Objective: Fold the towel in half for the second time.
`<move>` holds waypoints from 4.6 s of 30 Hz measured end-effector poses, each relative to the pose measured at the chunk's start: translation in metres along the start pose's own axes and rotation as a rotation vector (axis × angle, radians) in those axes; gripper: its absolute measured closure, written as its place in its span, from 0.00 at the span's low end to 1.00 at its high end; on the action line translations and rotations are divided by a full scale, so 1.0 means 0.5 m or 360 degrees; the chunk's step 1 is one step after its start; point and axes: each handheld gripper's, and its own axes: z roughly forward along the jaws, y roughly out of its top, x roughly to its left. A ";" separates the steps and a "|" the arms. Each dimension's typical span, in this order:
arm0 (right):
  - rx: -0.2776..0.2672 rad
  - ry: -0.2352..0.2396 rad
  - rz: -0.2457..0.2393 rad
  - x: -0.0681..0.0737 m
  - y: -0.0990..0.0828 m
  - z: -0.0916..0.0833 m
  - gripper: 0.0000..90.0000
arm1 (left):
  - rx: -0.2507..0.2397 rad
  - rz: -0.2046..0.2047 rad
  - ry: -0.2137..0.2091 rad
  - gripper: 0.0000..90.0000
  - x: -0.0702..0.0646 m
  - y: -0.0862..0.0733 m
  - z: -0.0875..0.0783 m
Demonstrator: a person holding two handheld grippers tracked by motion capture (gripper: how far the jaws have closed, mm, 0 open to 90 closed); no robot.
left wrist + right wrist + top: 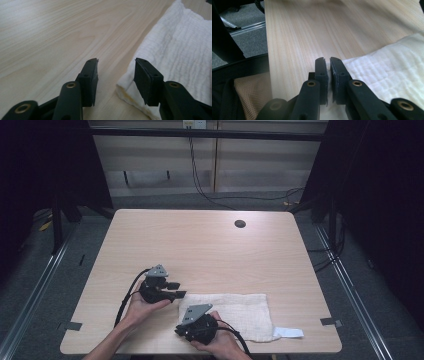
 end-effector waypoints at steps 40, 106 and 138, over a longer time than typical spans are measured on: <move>-0.0088 0.0080 0.0193 -0.010 0.021 -0.032 0.96 | 0.0011 -0.0022 -0.0132 0.97 -0.001 0.007 0.000; -0.0473 0.0208 0.0225 0.018 0.170 -0.042 0.96 | -0.0243 -0.0136 -0.0027 0.97 0.033 0.042 -0.181; -0.0421 0.0025 0.0281 0.002 0.067 -0.174 0.96 | -0.0135 -0.0002 -0.0180 0.97 -0.042 0.121 -0.044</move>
